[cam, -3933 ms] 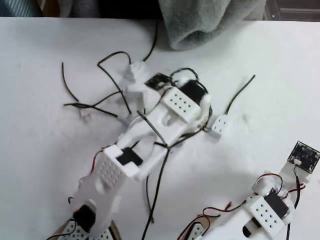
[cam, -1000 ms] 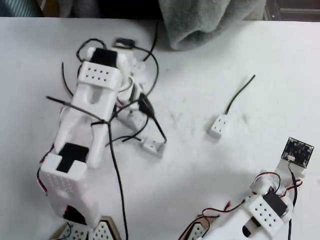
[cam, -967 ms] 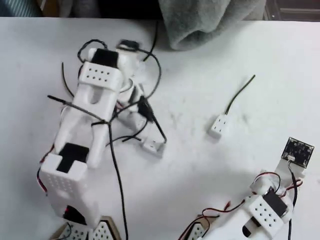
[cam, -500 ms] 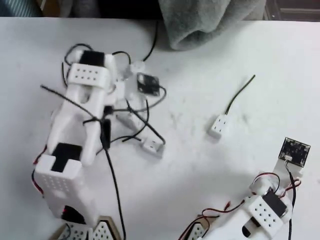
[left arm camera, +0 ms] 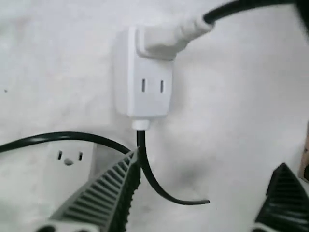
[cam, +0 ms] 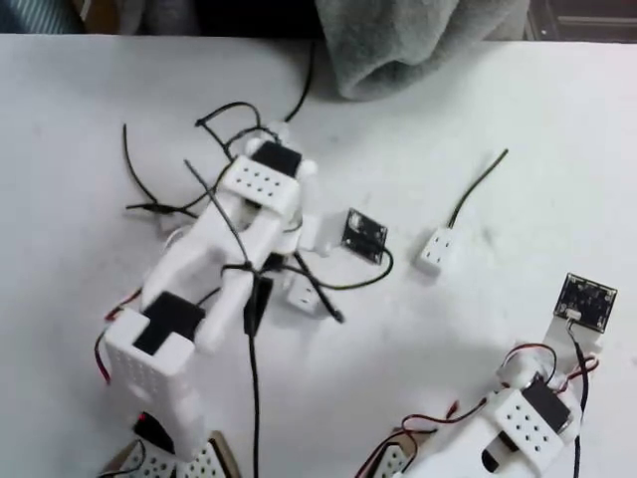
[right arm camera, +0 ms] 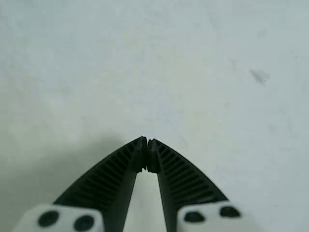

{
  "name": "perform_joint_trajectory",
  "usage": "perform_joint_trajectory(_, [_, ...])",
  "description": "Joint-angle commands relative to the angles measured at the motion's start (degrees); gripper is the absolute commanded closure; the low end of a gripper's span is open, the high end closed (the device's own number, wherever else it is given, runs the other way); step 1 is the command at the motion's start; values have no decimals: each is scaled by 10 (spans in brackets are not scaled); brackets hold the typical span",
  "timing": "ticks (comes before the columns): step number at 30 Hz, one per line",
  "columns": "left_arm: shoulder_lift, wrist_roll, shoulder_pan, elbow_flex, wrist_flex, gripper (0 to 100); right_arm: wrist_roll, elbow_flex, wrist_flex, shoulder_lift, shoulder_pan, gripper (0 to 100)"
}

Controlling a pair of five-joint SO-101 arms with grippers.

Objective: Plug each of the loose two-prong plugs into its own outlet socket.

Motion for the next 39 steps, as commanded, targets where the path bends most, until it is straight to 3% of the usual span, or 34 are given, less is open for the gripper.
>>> perform_joint_trajectory(1, [-34, 11, 8, 28, -62, 609, 6, -4, 1, -7, -5, 978])
perform_joint_trajectory(7, [-37, 150, 11, 26, -141, 608, 7, -4, 2, -7, -18, 978])
perform_joint_trajectory(12, [-36, 97, 32, 27, -120, 608, 7, -4, 4, -7, -29, 978])
perform_joint_trajectory(20, [-32, 105, 86, 48, -171, 608, 7, -4, 4, -7, -29, 978])
perform_joint_trajectory(35, [-32, 108, 0, 173, -343, 609, 8, -3, 4, -7, -29, 978])
perform_joint_trajectory(39, [-32, 177, 3, 179, -373, 609, 8, -3, 4, -7, -29, 978])
